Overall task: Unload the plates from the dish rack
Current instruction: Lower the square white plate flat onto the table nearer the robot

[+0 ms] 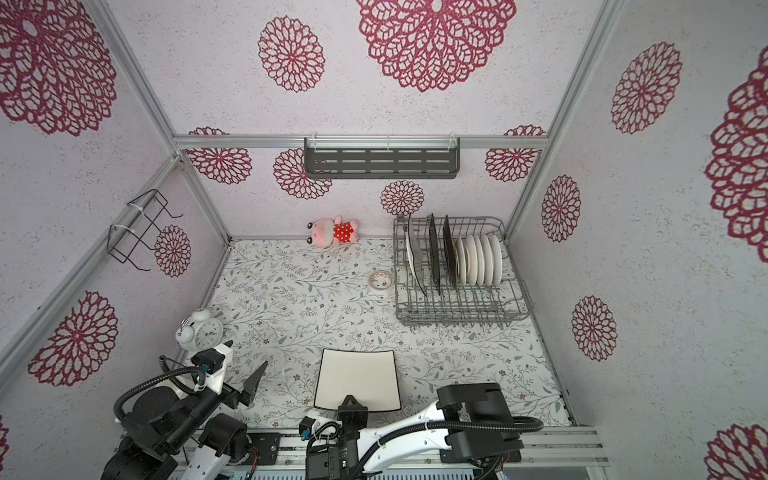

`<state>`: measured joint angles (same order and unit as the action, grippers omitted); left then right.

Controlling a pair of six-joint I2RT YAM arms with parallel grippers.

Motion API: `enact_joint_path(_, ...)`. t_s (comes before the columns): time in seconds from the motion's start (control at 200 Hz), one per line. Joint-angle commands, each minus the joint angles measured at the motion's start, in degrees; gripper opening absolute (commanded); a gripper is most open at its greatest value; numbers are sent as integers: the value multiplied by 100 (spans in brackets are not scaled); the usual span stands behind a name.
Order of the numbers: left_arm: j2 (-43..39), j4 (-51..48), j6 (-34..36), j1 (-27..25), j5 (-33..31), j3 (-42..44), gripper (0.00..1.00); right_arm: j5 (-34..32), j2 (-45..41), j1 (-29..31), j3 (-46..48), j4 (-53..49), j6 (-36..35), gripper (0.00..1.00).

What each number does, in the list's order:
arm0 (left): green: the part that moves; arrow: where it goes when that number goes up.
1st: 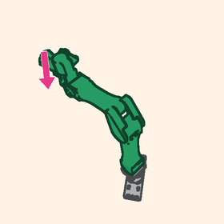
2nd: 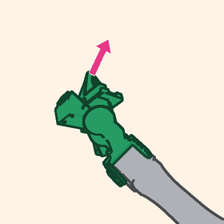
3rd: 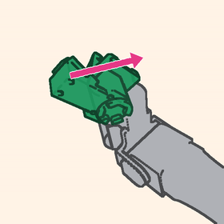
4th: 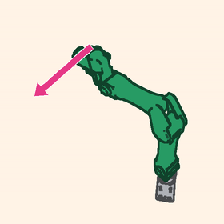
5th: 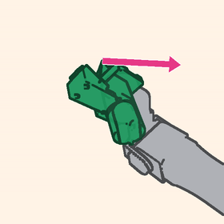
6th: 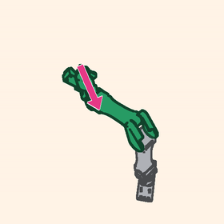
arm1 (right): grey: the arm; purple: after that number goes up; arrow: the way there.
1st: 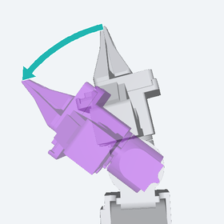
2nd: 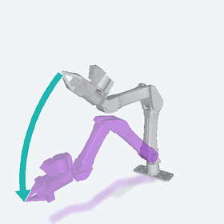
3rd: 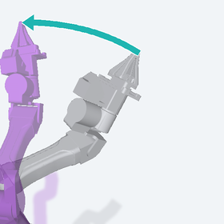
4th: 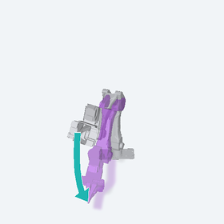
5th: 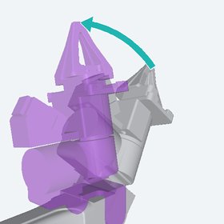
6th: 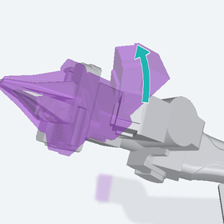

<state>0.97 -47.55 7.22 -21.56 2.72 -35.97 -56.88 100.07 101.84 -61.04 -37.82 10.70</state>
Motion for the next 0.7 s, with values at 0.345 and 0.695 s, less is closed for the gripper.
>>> enact_joint_path(0.345, -79, 62, -36, -101, -70, -104, 97, -363, 414, 25, -164, -420, 673, 6)
enact_joint_path(0.695, -80, 91, -37, -122, -123, -71, 97, 296, 556, 5, -66, 240, 248, 18)
